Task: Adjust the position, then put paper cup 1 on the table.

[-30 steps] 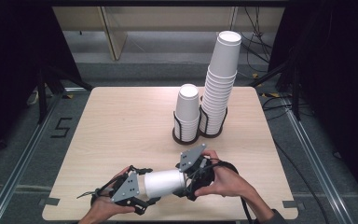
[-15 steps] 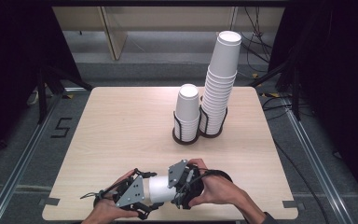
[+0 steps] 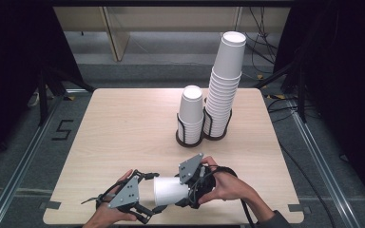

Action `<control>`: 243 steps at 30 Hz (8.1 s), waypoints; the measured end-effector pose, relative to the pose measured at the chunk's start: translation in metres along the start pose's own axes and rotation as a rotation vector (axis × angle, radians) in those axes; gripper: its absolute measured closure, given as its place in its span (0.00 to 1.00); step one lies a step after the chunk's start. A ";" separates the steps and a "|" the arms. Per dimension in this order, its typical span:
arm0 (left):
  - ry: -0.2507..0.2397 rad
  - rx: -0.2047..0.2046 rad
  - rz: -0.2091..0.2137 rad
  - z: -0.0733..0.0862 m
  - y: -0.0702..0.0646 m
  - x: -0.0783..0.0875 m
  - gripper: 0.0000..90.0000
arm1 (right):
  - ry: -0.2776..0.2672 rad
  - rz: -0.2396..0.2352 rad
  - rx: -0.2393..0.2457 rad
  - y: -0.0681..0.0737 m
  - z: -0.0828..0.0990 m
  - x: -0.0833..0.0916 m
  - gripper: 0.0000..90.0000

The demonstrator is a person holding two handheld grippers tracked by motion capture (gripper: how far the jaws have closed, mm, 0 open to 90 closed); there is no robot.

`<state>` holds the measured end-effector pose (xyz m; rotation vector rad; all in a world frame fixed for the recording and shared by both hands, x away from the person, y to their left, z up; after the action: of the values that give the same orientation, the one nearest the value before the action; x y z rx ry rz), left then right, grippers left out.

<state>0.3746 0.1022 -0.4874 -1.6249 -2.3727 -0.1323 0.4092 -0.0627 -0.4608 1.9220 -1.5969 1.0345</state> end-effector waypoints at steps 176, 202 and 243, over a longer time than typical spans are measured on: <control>-0.141 0.366 -0.826 -0.005 0.250 0.043 0.13 | -0.040 0.374 -0.444 0.013 0.088 0.014 0.20; -0.003 0.363 -0.804 0.025 0.250 0.025 0.16 | -0.036 0.363 -0.429 0.015 0.088 0.013 0.20; -0.085 0.449 -0.608 0.010 0.095 0.043 0.17 | -0.062 0.423 -0.447 0.011 0.089 0.024 0.20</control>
<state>0.4469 0.1783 -0.4927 -0.7011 -2.6325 0.3393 0.4241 -0.1455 -0.4998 1.3642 -2.1142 0.6839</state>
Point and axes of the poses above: each handheld gripper's, and its own axes: x roughly backward along the jaws, z roughly out of its underside, y roughly to its left, the point moved 5 cm from there along -x, roughly forward along the jaws, and after that the axes turned 12 degrees about x, right-handed, at the moved point
